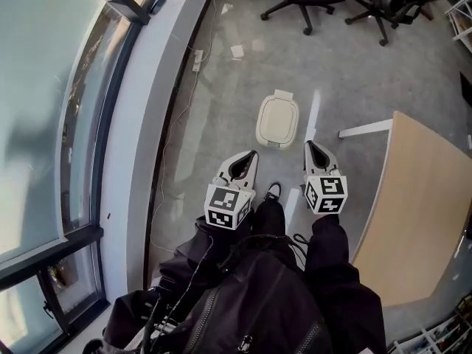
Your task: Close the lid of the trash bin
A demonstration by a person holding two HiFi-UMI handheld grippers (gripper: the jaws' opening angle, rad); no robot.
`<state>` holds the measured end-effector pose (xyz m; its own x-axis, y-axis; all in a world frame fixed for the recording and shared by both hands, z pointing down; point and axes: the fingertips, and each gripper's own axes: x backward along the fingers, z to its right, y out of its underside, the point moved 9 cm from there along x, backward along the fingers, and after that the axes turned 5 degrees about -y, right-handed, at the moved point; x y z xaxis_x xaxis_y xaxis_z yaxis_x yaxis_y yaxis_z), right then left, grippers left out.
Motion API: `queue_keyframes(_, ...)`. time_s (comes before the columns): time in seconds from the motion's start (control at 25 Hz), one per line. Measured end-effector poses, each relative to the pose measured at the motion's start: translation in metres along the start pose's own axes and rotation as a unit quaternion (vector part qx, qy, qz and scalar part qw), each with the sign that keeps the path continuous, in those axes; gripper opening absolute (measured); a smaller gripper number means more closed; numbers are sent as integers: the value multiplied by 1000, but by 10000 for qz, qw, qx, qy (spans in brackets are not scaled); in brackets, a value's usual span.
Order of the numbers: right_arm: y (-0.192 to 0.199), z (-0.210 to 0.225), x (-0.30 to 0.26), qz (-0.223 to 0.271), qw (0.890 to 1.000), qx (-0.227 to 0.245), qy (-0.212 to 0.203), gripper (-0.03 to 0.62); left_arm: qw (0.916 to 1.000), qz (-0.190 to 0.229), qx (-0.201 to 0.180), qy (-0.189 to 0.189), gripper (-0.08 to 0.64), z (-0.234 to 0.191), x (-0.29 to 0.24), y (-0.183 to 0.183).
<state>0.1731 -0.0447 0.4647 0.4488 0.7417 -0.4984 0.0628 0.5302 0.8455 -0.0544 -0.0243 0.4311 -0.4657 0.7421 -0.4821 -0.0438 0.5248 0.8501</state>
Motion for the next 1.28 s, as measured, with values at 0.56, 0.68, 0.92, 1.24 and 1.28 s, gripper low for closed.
queue_keyframes(0.56, -122, -48, 165, 1771, 9810, 540, 585, 5, 9895, 1256, -561, 451, 0, 79, 56, -128)
queue_keyframes(0.68, -141, -48, 182, 1980, 9758, 636, 683, 5, 9865, 1418, -658, 492, 0, 84, 64, -147)
queue_keyframes(0.92, -167, -56, 206, 2335, 9660, 780, 784, 5, 9799, 1736, -798, 578, 0, 89, 81, -174)
queue_keyframes(1.24, -187, -59, 218, 2681, 9549, 1015, 767, 5, 9728, 2020, -941, 634, 0, 101, 82, -197)
queue_keyframes(1.28, -189, -60, 218, 2705, 9541, 1027, 776, 5, 9723, 2036, -951, 646, 0, 101, 81, -199)
